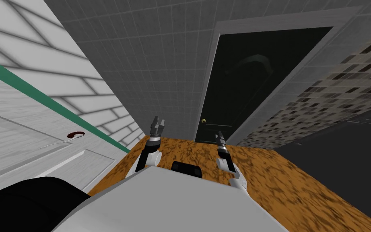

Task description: Pull the door open

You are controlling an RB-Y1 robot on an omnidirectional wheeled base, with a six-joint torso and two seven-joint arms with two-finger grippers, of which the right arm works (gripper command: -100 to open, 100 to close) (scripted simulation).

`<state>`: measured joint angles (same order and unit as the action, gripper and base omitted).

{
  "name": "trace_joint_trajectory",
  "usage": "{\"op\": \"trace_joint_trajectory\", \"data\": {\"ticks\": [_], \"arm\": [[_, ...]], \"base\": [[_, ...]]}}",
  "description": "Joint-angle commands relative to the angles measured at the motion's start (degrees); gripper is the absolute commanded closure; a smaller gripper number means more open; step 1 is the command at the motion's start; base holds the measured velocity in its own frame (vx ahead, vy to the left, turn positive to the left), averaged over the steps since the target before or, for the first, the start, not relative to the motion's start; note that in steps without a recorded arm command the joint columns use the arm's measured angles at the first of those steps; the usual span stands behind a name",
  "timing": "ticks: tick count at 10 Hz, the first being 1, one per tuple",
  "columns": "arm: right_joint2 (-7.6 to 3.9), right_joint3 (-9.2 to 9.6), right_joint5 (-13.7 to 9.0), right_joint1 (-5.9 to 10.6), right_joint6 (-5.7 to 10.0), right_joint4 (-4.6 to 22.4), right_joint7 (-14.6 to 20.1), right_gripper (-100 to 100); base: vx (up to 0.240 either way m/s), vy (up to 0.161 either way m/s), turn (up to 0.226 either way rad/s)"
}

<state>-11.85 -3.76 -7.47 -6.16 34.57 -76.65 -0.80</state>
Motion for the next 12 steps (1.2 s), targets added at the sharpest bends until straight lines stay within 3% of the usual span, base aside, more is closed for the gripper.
{"op": "trace_joint_trajectory", "data": {"ticks": [1, 5, 6, 12], "arm": [[-0.35, -0.15, -0.29, 0.53, 0.16, 2.04, 0.11, -100], [-2.21, -1.01, -2.03, 3.76, 1.05, 10.63, 0.61, -100], [-2.21, -1.01, -2.03, 3.76, 1.05, 11.2, 0.61, -100], [-4.19, -1.94, -3.92, 7.27, 2.02, 21.14, 1.16, -100]], "base": [[0.043, -0.026, 0.077], [0.059, -0.038, 0.197], [0.052, -0.036, 0.05], [0.043, -0.034, 0.155]]}}
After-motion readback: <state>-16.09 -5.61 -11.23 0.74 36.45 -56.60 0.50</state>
